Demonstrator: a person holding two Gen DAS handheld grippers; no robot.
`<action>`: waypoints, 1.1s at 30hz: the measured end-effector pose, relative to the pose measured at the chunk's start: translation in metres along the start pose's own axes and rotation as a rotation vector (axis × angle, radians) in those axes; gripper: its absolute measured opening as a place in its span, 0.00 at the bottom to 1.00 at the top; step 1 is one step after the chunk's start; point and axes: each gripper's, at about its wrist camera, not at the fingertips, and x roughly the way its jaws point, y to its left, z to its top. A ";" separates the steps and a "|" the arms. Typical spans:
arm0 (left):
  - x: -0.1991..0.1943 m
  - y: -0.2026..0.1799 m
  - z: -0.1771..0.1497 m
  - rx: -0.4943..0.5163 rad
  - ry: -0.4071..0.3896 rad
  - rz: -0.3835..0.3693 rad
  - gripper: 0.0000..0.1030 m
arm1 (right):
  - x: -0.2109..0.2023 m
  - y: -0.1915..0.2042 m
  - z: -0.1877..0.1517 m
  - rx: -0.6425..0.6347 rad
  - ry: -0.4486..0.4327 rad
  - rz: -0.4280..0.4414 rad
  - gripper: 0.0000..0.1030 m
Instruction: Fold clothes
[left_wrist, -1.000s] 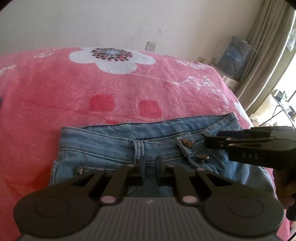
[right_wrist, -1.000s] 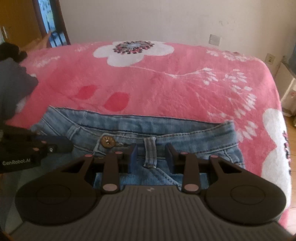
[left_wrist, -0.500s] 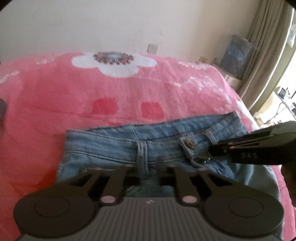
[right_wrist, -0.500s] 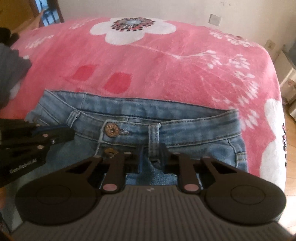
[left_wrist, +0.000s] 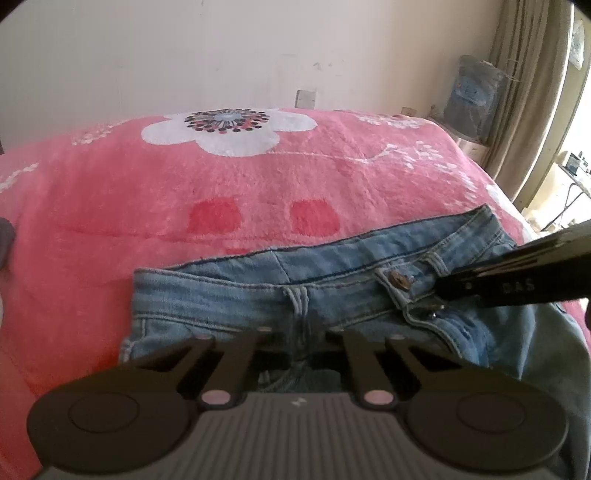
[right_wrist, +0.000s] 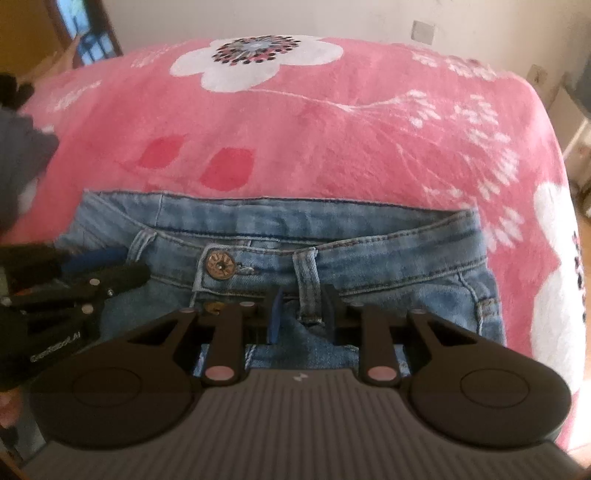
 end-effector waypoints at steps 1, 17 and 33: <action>-0.001 -0.001 0.000 -0.003 -0.012 0.005 0.05 | -0.002 0.001 -0.002 -0.003 -0.015 -0.005 0.11; 0.009 0.004 0.026 0.003 -0.119 0.101 0.02 | -0.011 0.006 0.025 -0.033 -0.215 -0.084 0.09; -0.006 0.008 0.024 0.029 -0.138 0.072 0.45 | -0.068 -0.075 -0.006 0.282 -0.343 0.044 0.48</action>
